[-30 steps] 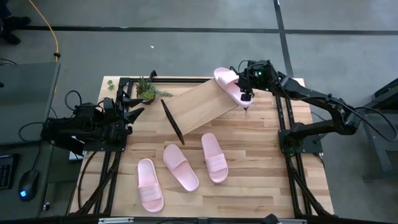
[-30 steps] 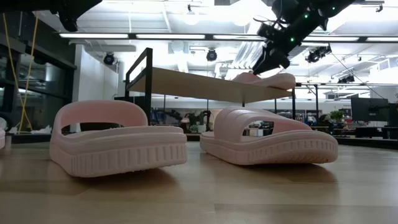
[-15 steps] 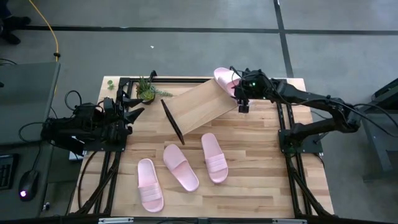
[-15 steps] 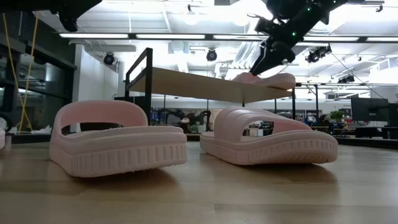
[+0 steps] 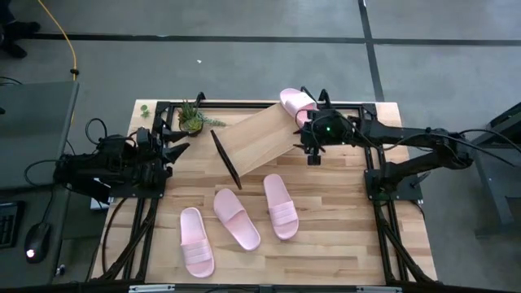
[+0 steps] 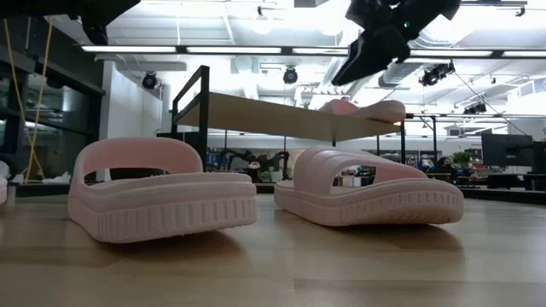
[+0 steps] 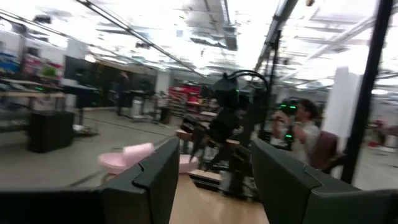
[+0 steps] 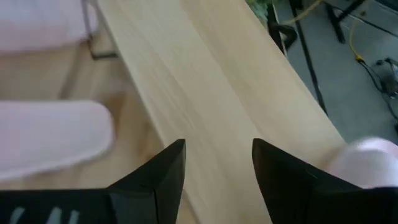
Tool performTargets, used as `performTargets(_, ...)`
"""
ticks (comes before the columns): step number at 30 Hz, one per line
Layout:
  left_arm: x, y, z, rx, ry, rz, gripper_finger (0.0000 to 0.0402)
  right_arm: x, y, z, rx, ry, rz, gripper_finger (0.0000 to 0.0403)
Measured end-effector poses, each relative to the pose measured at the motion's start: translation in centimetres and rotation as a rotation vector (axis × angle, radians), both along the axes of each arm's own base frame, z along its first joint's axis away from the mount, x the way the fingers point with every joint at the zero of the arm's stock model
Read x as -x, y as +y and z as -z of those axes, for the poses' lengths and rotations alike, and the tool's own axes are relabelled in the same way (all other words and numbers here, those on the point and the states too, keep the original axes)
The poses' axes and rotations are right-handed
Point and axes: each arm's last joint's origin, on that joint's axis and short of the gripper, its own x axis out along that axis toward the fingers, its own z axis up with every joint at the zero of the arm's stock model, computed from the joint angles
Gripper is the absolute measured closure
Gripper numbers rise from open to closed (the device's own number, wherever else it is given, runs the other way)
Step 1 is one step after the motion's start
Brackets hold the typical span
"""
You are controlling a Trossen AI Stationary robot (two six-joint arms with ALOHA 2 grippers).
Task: Pick and place slides into the shelf
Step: Put the middle pink slide on the shelf
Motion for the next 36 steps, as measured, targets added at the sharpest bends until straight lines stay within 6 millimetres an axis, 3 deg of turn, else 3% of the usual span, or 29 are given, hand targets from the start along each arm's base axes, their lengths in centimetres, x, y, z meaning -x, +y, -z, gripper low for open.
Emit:
performTargets(16,-0.4,-0.5,1.6,0.255,0.1,0.233,0.0218,-0.9,5.0,-0.1,-0.16,-0.04,-0.145,0.0226)
performTargets(26,-0.9,-0.7,2.0,0.356,0.143,0.342,0.0218,-0.9,5.9,-0.1,-0.142,-0.036,-0.153,0.0226)
performTargets(31,-2.7,-0.6,1.9,0.373,0.154,0.359,0.0218,-0.9,5.9,-0.1,-0.129,-0.037,-0.135,0.0226)
performTargets(36,-5.5,-0.6,1.4,0.329,0.123,0.483,0.0218,-0.9,5.9,-0.1,-0.128,-0.036,-0.135,0.0226)
